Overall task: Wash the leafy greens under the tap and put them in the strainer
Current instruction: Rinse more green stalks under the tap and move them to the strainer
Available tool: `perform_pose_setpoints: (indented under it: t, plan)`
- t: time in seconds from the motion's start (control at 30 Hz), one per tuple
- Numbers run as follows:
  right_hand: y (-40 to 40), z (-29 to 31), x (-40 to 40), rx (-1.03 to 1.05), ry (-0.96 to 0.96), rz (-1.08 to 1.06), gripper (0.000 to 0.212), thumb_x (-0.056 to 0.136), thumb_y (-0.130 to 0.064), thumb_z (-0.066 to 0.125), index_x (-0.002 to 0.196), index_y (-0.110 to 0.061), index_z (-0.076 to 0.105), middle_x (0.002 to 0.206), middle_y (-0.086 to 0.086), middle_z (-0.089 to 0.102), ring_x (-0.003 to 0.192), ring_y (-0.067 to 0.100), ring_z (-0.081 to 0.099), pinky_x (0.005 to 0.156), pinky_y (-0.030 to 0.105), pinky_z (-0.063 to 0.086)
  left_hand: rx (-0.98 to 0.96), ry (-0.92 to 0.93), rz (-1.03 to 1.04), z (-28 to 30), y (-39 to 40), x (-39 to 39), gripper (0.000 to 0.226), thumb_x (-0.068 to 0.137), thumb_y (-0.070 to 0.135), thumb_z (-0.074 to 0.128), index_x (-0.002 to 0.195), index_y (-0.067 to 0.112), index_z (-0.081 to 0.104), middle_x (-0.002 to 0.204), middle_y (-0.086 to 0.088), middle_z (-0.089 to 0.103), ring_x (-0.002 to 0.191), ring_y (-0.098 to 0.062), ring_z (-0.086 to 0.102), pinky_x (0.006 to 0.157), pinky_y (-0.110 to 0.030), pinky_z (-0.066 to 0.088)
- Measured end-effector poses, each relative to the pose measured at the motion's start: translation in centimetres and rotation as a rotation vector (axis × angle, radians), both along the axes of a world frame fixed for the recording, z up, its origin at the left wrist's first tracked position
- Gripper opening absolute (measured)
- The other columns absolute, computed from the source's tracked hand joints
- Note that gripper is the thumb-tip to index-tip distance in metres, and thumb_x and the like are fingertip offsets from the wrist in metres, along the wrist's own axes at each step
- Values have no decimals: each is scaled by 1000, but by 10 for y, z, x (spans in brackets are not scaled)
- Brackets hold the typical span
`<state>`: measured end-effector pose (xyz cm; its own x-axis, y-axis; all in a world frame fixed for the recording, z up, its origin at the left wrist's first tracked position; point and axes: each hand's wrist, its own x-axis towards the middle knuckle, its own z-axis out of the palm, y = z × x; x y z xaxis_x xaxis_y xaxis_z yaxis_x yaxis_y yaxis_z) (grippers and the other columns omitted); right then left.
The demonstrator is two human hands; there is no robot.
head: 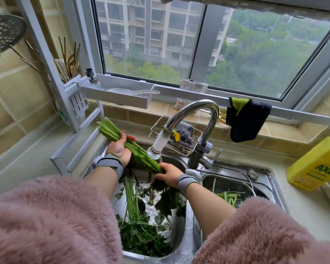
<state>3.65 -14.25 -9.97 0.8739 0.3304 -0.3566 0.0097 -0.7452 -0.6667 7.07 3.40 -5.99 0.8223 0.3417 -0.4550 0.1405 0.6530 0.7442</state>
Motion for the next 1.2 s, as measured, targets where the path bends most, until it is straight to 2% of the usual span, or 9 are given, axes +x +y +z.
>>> perform_pose_setpoints:
  t: [0.03, 0.1, 0.3, 0.5, 0.67, 0.9, 1.03, 1.1, 1.2]
  plan:
    - [0, 0, 0, -8, 8, 4, 28, 93, -25, 54, 118, -11, 54, 108, 9, 61, 92, 18, 54, 83, 27, 42, -112, -40, 48, 9, -3, -2, 21, 95, 29, 50, 79, 16, 51, 48, 3, 61, 47, -9, 61, 82, -38, 48]
    - [-1, 1, 0, -24, 8, 9, 32, 93, -30, 53, 119, -11, 54, 111, 10, 62, 92, 19, 55, 83, 27, 42, -82, -70, 37, 11, -1, -1, 23, 99, 14, 42, 78, 14, 50, 39, 4, 57, 38, -7, 57, 76, -36, 47]
    - [-10, -2, 0, -68, 8, -22, 23, 91, -16, 56, 113, -7, 59, 96, 9, 58, 91, 19, 53, 76, 23, 36, 48, -90, 67, 7, 18, -2, 24, 100, 12, 40, 77, 14, 48, 39, 5, 58, 37, -5, 58, 68, -32, 48]
    - [-2, -6, -3, -104, 28, -69, 31, 98, -30, 43, 118, -8, 49, 113, 13, 58, 105, 27, 54, 85, 29, 39, 86, -89, 84, 12, 14, -1, 25, 100, 11, 40, 76, 15, 48, 37, 6, 56, 35, -4, 56, 58, -28, 50]
    - [-3, -3, -1, -41, 8, -84, 11, 95, -25, 51, 93, -15, 47, 90, 5, 51, 84, 17, 47, 73, 23, 32, 75, -69, 102, 6, 23, 0, 22, 97, 12, 47, 76, 17, 51, 39, 9, 58, 42, -6, 59, 88, -40, 47]
    - [-8, 1, -1, 2, 90, -100, 11, 87, -17, 61, 97, -18, 55, 82, 1, 57, 81, 17, 52, 74, 23, 39, 89, -77, 125, 7, 27, 5, 25, 98, 12, 46, 74, 18, 47, 39, 7, 58, 42, -8, 58, 92, -45, 47]
    - [-9, 6, 0, -17, 71, -99, 13, 86, -10, 58, 97, -17, 56, 85, 4, 56, 76, 17, 51, 68, 22, 39, 126, -71, 142, 4, 35, 9, 24, 96, 12, 49, 73, 17, 48, 40, 7, 58, 51, -15, 59, 86, -45, 50]
    - [-10, 10, 1, 39, 55, -161, 14, 84, -7, 56, 95, -16, 56, 80, 4, 54, 66, 15, 49, 59, 23, 38, 134, -91, 138, 2, 39, 7, 22, 97, 11, 46, 76, 16, 49, 38, 7, 56, 44, -13, 58, 71, -41, 52]
    - [-9, 13, 4, 123, 50, -238, 12, 84, -9, 57, 95, -15, 60, 79, 5, 56, 66, 15, 49, 60, 22, 38, 204, -74, 116, 5, 39, 2, 19, 97, 14, 48, 79, 16, 50, 38, 7, 53, 36, -8, 53, 57, -32, 48]
